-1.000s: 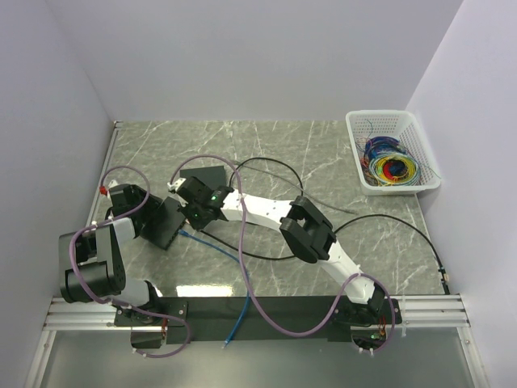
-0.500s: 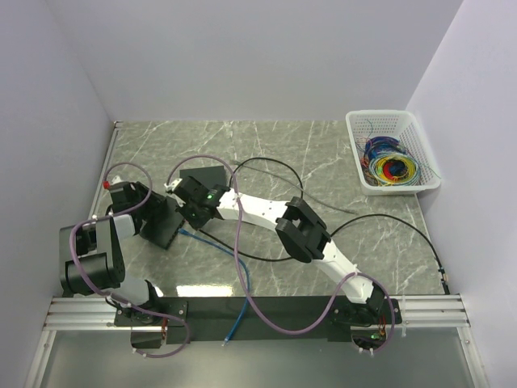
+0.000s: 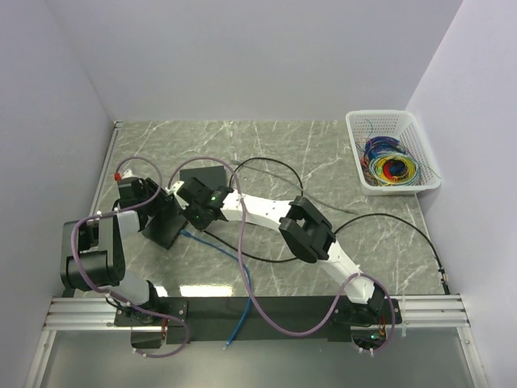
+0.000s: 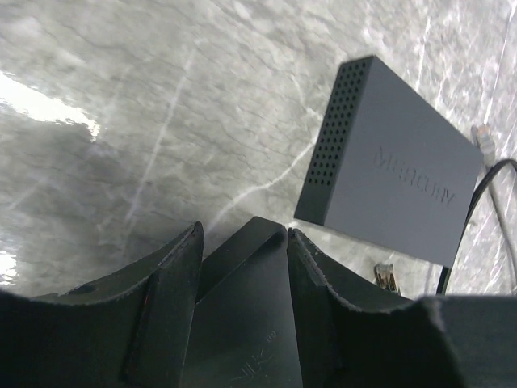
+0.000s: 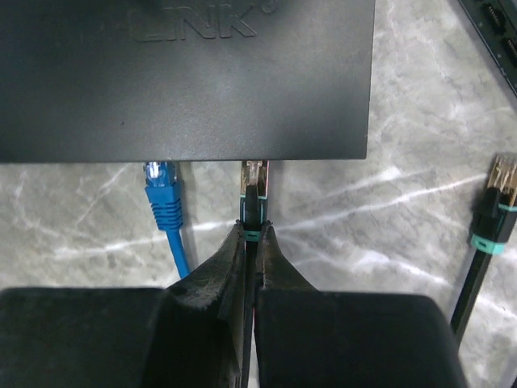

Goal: Insert the plug into the switch port

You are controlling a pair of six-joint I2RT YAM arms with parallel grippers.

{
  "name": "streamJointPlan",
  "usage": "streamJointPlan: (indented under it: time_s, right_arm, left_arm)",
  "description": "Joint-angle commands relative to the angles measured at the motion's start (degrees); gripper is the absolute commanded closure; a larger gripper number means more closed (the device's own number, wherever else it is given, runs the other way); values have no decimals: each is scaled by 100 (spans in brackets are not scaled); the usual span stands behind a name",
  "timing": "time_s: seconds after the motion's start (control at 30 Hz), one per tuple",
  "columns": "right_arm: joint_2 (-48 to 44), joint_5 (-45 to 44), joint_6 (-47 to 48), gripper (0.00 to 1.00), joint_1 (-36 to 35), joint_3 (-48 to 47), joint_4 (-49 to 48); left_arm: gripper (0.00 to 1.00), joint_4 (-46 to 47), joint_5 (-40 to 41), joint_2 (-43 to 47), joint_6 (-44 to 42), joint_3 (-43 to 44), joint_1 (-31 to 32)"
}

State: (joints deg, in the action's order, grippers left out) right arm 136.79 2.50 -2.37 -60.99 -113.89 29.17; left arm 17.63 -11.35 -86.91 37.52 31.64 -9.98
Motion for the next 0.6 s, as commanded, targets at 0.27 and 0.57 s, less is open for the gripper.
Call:
streamJointPlan:
  time_s: [0.27,0.57]
  right_arm:
    - [-742,154,158,100,43,306,-869]
    - [-706,145,35,100,193,490,-1123]
  left_arm:
    - [50,-348,-438,-45,-96,62,347]
    - [50,-260,-833,-221,168,44,602]
